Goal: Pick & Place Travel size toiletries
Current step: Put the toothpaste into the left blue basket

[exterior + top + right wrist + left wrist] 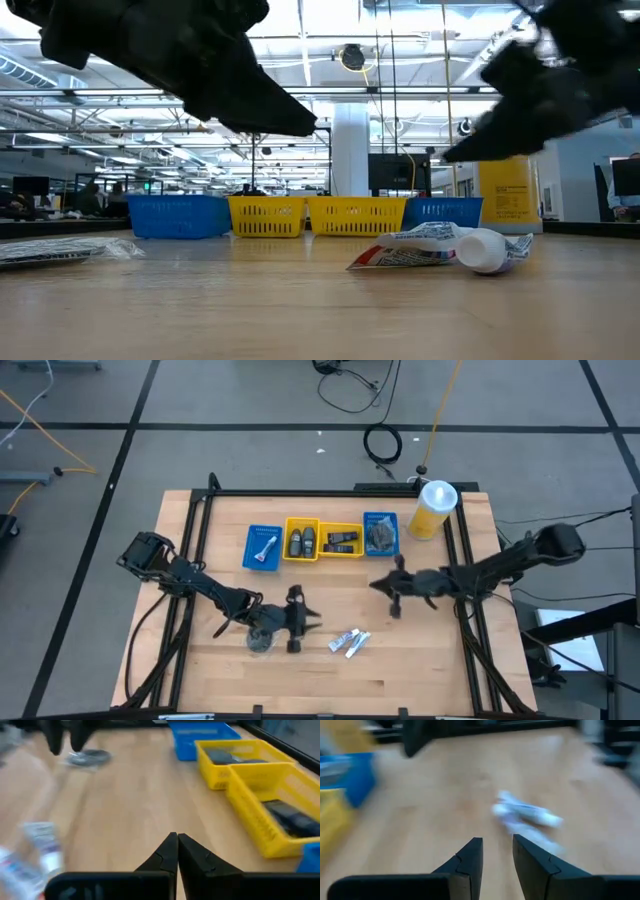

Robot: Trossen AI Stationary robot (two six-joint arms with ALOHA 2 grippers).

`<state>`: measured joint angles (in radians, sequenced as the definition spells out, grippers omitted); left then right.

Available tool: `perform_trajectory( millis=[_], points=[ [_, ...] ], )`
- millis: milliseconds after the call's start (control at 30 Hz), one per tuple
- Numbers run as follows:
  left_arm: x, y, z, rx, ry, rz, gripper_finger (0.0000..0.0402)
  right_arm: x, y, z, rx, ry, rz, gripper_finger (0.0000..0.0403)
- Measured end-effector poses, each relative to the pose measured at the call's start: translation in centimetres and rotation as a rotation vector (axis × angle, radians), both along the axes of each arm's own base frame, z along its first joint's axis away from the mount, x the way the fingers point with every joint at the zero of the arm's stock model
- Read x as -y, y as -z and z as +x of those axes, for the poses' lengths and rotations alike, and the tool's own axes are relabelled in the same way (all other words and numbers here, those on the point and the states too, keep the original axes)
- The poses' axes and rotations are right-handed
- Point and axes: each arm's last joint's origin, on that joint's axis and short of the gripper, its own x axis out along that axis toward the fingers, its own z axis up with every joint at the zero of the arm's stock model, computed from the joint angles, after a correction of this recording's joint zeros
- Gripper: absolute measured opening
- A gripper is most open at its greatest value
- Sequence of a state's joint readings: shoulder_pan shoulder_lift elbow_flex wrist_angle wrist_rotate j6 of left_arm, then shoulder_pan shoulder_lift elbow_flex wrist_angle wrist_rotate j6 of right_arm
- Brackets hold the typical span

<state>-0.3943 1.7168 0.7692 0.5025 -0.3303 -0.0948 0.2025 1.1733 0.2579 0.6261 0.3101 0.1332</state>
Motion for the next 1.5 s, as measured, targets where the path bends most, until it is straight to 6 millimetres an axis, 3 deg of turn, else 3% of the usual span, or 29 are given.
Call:
perform_trajectory(
  millis=[167,267,533,767,1167,1367,1500],
  points=[
    [0.7,0.8,0.3,-0.008,0.097,-0.02,0.0114,-0.3,2.1,-2.7,0.133,-0.027,-0.017,0.0003],
    [1.0,1.5,1.2,-0.007,0.129,-0.053,0.0146,-0.2,1.5,-2.6,0.215,0.045,-0.04,0.0003],
    [1.3,3.8,4.9,-0.048,0.058,-0.096,0.0275,-0.2,1.8,-2.6,0.183,0.046,-0.066,0.0003],
    [0.0,5.4,7.0,-0.073,0.099,-0.225,0.0304,-0.2,1.7,-2.6,0.193,0.043,-0.076,0.0003],
    [-0.9,8.8,8.1,-0.053,0.096,-0.327,0.0226,-0.2,1.7,-2.6,0.201,0.045,-0.074,0.0003],
    [-1.4,8.8,7.7,-0.151,0.005,-0.306,0.0151,-0.2,1.7,-2.6,0.195,0.044,-0.076,0.0003],
    [-1.7,7.3,7.2,-0.205,-0.042,-0.285,0.0092,-0.2,1.7,-2.6,0.194,0.044,-0.076,0.0003]
  ],
)
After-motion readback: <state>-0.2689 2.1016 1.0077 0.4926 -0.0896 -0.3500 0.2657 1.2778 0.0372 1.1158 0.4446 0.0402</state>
